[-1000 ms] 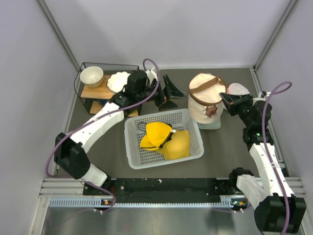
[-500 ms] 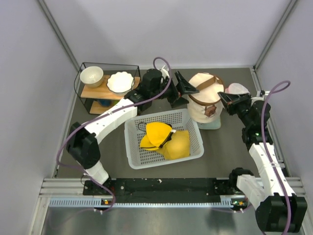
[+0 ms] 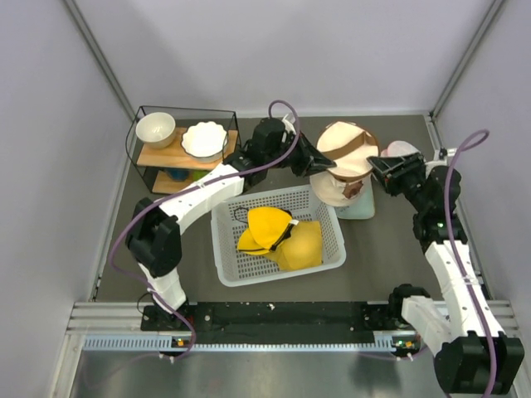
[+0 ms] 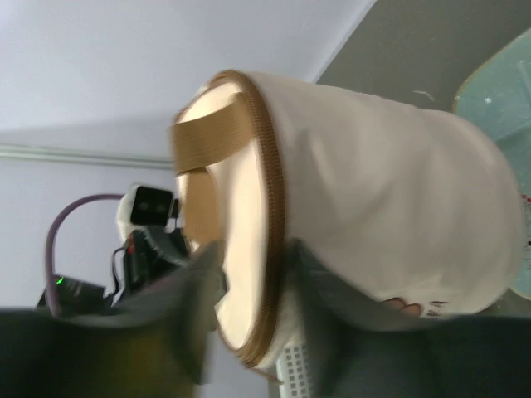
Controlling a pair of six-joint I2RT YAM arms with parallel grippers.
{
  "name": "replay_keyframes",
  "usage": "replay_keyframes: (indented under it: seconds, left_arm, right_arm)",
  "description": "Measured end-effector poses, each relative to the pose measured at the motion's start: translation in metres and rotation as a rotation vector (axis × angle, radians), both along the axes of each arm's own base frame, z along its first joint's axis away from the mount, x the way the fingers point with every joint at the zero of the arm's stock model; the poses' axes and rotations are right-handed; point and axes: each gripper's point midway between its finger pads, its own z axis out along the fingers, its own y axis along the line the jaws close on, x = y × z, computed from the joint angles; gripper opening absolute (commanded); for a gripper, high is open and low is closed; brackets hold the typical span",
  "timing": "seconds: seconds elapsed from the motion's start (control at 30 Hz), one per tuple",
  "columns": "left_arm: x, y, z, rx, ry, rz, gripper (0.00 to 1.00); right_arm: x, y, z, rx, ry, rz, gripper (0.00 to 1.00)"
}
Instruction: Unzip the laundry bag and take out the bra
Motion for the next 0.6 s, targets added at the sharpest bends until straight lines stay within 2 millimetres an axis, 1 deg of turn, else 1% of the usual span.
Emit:
replay_keyframes:
  seconds: [0.03, 0.1, 0.17, 0.23, 0.3, 0.4, 0.47, 0.5, 0.57, 0.6]
  left_arm:
    - [0.001, 0.001, 0.000, -0.002, 0.001, -0.001, 0.00]
    - [0.003, 0.003, 0.000, -0.005, 0.007, -0.004, 0.00]
    - [0.002, 0.004, 0.003, -0.013, 0.011, -0.018, 0.00]
    - [0.002, 0.005, 0.009, -0.026, 0.004, -0.031, 0.00]
    - [0.003, 0.004, 0.018, -0.037, -0.016, -0.036, 0.00]
    - [0.005, 0.005, 0.024, -0.035, -0.038, -0.035, 0.00]
    - [0.008, 0.008, 0.026, -0.030, -0.037, -0.027, 0.00]
    - [0.009, 0.009, 0.026, -0.027, -0.034, -0.023, 0.00]
    - [0.011, 0.011, 0.022, -0.013, -0.023, -0.013, 0.00]
    - [0.013, 0.013, 0.018, 0.001, -0.015, -0.002, 0.00]
  right_arm:
    - [-0.002, 0.001, 0.004, -0.022, -0.002, 0.014, 0.59]
    - [-0.008, 0.006, 0.026, -0.097, -0.043, 0.065, 0.63]
    - [-0.016, 0.008, 0.046, -0.167, -0.091, 0.090, 0.59]
    - [-0.030, 0.008, 0.062, -0.238, -0.148, 0.104, 0.54]
    - [-0.047, 0.015, 0.072, -0.298, -0.192, 0.134, 0.53]
    - [-0.067, 0.034, 0.078, -0.388, -0.233, 0.208, 0.53]
    - [-0.074, 0.043, 0.077, -0.445, -0.246, 0.248, 0.52]
    - [-0.075, 0.047, 0.074, -0.469, -0.245, 0.262, 0.51]
    - [-0.076, 0.050, 0.061, -0.518, -0.215, 0.283, 0.50]
    - [-0.076, 0.052, 0.055, -0.537, -0.200, 0.292, 0.47]
